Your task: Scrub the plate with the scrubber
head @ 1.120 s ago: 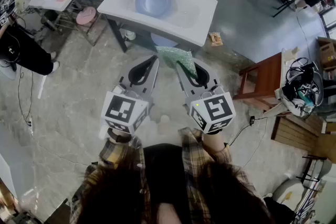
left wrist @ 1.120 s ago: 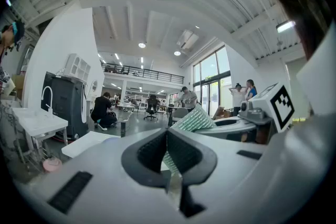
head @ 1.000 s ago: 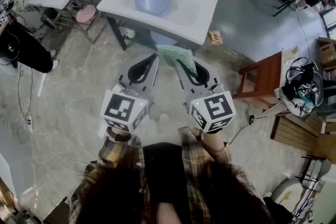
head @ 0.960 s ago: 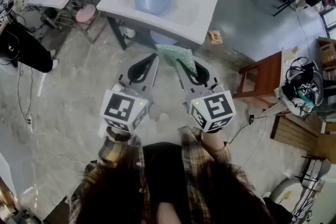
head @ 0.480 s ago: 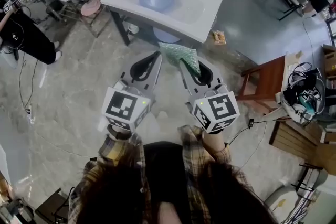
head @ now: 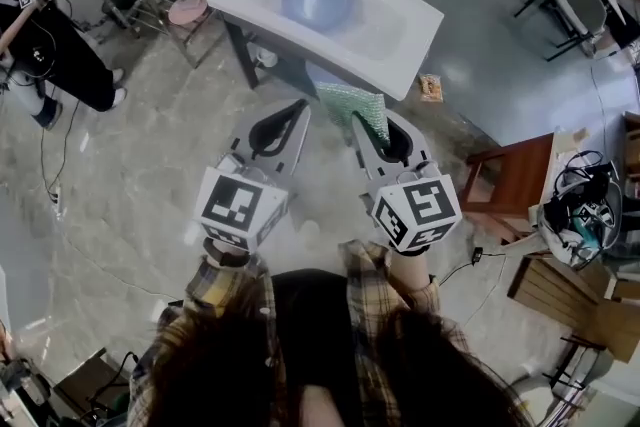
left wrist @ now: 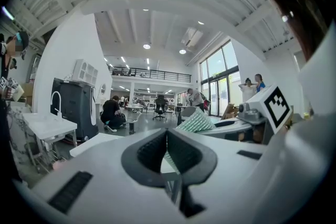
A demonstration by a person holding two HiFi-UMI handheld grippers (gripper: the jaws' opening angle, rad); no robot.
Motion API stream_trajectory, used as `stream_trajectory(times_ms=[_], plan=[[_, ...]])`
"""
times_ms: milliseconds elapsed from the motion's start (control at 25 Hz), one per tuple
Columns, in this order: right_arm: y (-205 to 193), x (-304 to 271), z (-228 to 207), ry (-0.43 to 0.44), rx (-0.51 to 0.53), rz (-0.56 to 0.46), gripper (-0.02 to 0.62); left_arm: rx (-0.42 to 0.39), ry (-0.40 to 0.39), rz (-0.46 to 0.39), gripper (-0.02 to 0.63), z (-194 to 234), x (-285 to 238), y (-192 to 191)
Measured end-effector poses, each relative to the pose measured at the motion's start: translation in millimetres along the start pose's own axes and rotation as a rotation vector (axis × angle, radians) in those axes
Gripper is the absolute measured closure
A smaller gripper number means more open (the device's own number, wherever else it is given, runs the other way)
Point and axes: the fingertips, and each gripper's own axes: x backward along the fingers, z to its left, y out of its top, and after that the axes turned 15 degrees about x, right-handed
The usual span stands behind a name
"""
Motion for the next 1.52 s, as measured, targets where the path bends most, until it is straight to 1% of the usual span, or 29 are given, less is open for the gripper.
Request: stream_trajectory(times_ms=[120, 240, 520, 680, 840, 1080, 1320, 1520], plan=[[1.2, -29.8, -9.2, -0.001, 0.007, 0.011, 0.494, 0.006, -0.009, 0.001, 0.592, 23.6, -20.1, 6.4], [7.7, -63.2, -23.7, -0.017, 0.011, 0.015, 0.494, 0.006, -0.033, -0.003, 0.592, 49.1, -45.8, 21.7], [25.2, -149.5, -52.3, -0.064, 0.007, 0.036, 0.494, -0.005, -0.091, 0.019, 0.592, 124.4, -102.6, 56.3], [29.8, -190.4, -60.8, -0.092, 0.005, 0.052, 0.494, -0.001, -0.111, 0.032, 0.592, 166.5, -121.5, 67.0], [32.2, -222.0, -65.0, -0.118, 0.006, 0.066, 0.494, 0.003, -0.115, 0.026, 0.592, 204.1, -133.1, 77.1], [32.3, -248.3, -70.6, -0.169, -0.018, 0.065, 0.494, 0.003, -0.134, 0.039, 0.592, 235.6, -141.5, 78.4], [22.7, -268.8, -77.6, -0.178, -0.045, 0.09, 0.494, 0.015, -0.143, 0.067, 0.592, 256.8, -157.2, 72.4], [13.9, -290.9, -100.6, -0.17, -0.054, 0.107, 0.494, 0.024, -0.13, 0.087, 0.592, 271.0, -182.8, 71.7]])
